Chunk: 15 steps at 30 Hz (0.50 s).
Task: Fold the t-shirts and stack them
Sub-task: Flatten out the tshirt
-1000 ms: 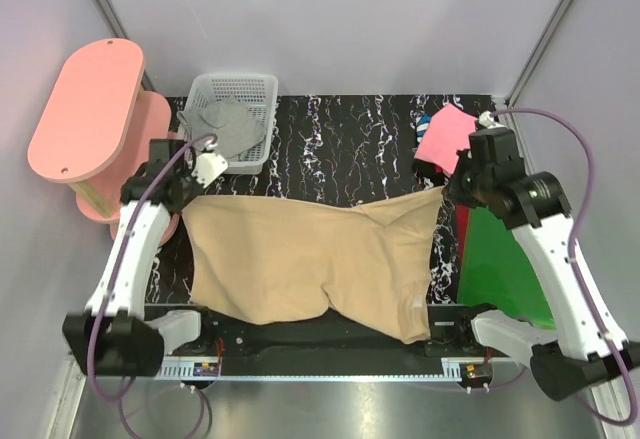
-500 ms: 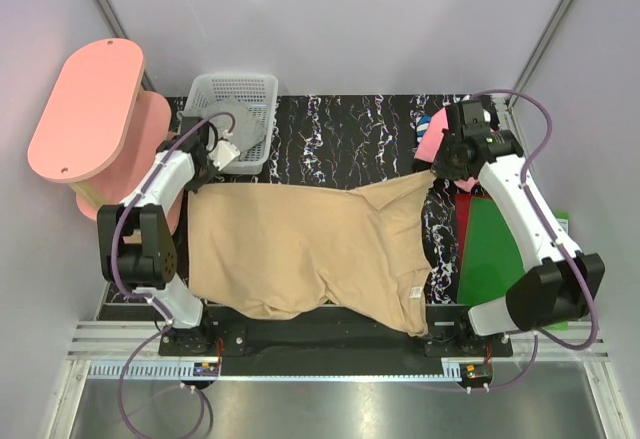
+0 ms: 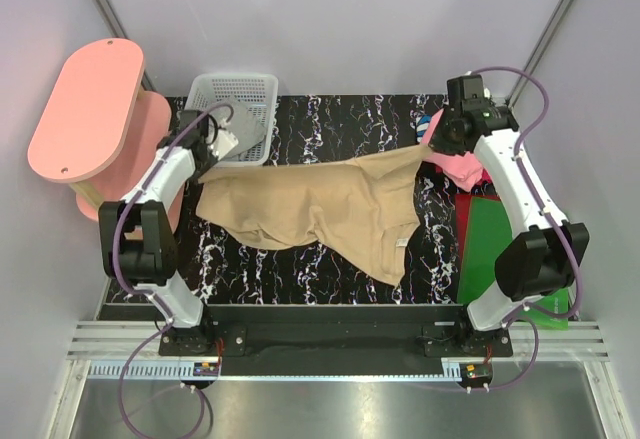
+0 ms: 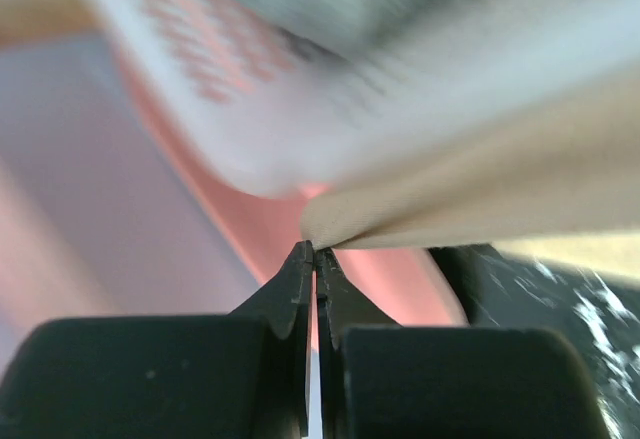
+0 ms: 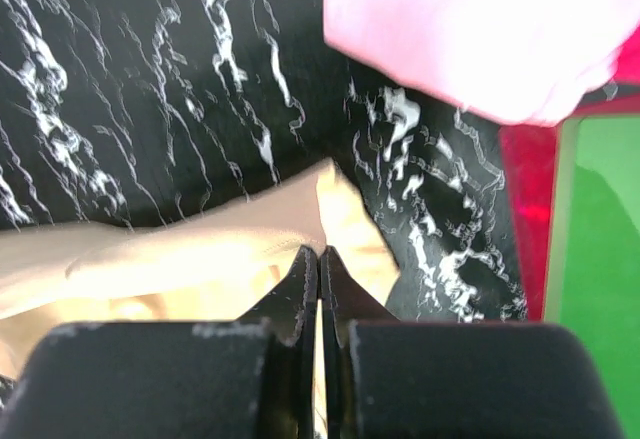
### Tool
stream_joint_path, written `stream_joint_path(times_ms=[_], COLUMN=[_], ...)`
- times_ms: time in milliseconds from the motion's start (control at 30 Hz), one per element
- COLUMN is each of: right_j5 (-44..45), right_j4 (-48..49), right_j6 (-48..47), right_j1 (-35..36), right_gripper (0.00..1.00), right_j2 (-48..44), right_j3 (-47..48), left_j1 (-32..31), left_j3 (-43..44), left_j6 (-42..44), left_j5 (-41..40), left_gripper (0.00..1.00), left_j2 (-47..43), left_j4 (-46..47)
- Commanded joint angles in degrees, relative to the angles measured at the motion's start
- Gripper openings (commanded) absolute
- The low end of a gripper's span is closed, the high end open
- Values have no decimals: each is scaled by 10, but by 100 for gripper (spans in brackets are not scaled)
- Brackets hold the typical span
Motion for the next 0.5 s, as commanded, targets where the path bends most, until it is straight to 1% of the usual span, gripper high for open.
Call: stream_joint_path(times_ms=[0,33,67,100,133,167,200,233,267,300,333,367,400,433,467], right_j5=[-50,-54,-58,-71,-78,-85,-119,-136,-150,-180,-198,-210,-223,-225,-221], right_j4=[17,18,20,25,42,45,43,33,27,25,42,59,78,96,88], right_j6=[16,18,19,18,18,16,13,2,-5,-12,-28,-31,-34,-43,-46], right_j1=[-5,-5,-5,-5,-5,-5,-5,-4,-4,-3,-3,-4,-3,-3,-3], right_gripper=[0,0,0,0,0,0,0,0,0,0,0,0,0,0,0], right_j2=[-38,-48,-81,-103,-129,-182,-204,-226,-265,-289,-317,-384,-419,-449,-489], right_j3=[-71,-81,-93,-98,-103,-98,-86,-69,-31,-16,-5,-5,-9,-10,11], left_j1=[0,0,0,0,0,0,0,0,0,0,0,0,0,-1,-1], left_j3=[-74,-83,-81,-76,-57,-43,-25,20,44,68,106,118,125,125,123], left_j6=[0,3,3,3,-1,-2,-7,-26,-38,-51,-78,-93,-103,-119,-125], left_j5=[-3,-5,-9,-13,-10,-5,5,12,18,32,39,49,75,89,102], left_gripper=[0,0,0,0,0,0,0,0,0,0,0,0,0,0,0], left_j2=[-56,-69,-77,-91,-123,-142,-163,-202,-222,-242,-288,-315,-347,-414,-446], left_j4=[9,9,9,8,6,-5,-15,-24,-45,-54,-59,-65,-67,-67,-68])
